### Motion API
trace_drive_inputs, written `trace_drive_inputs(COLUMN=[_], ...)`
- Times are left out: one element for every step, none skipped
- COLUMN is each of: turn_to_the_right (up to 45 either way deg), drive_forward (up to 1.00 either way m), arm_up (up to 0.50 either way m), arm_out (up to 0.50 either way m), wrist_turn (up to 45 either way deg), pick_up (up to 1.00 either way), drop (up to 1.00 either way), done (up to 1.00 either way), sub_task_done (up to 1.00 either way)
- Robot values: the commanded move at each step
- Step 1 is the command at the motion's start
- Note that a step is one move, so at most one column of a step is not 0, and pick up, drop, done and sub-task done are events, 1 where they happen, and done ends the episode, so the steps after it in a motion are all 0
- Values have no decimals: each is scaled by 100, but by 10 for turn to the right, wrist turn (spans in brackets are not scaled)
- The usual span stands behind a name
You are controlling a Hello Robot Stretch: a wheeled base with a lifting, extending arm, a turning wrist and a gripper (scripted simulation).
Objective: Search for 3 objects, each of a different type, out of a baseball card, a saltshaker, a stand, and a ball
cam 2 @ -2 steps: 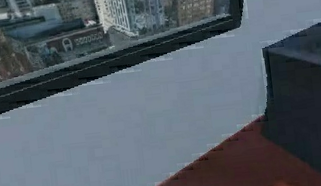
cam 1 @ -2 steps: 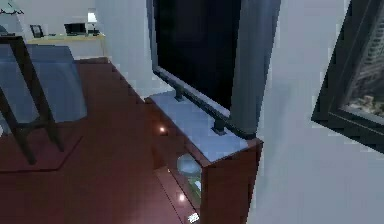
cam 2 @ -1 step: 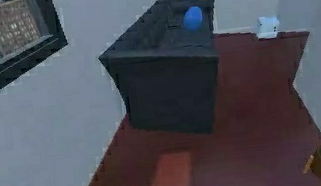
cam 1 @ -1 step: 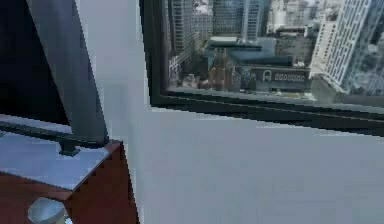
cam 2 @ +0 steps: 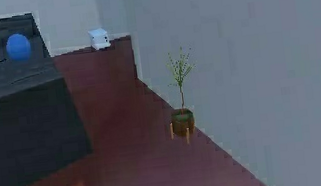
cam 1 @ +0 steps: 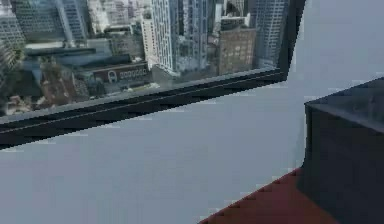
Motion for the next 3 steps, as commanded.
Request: trace_drive_inputs(turn_to_the_right=[450, 330, 0], drive_forward=[0, 0, 100], arm_up=[0, 0, 0], arm_out=[0, 0, 0], wrist_turn=[0, 0, 0], pick_up=[0, 0, 0], drop=[0, 0, 0], done=[0, 0, 0], sub_task_done=[0, 0, 0])
